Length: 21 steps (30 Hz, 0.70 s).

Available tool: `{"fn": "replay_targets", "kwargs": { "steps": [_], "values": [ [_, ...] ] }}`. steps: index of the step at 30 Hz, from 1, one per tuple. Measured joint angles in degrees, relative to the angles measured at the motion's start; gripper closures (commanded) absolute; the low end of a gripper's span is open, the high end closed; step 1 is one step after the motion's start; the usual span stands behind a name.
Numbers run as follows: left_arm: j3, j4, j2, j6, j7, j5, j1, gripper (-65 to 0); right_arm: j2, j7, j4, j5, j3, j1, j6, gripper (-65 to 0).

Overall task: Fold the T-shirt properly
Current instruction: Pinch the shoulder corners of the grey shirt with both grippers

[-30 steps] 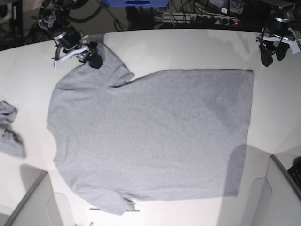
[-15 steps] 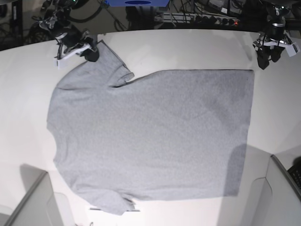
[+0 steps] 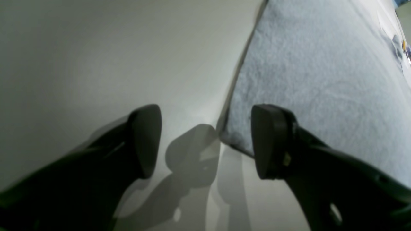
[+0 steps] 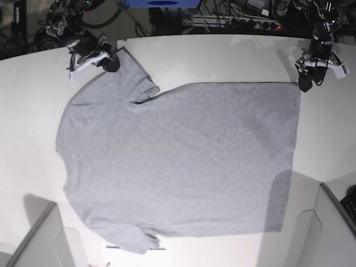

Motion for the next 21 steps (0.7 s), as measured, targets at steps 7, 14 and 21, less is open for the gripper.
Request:
{"fn": "replay_targets", "kwargs": {
  "steps": [7, 14, 21],
  "values": [
    [6.45, -0.52, -0.39, 1.53, -1.07, -1.27, -0.61, -41.8, 0.0, 0.04, 0.0, -0.02, 0.0, 0.0, 0.0, 0.0],
    [6.88, -0.57, 0.13, 4.42, -0.7, -1.57, -2.32, -41.8, 0.0, 0.04, 0.0, 0.0, 0.0, 0.0, 0.0, 0.0],
    [8.76, -0.57, -0.33, 4.61, -0.96, -1.57, -2.19, -41.6, 0.0, 0.07, 0.0, -0.02, 0.0, 0.02, 0.0, 0.0]
  ]
}}
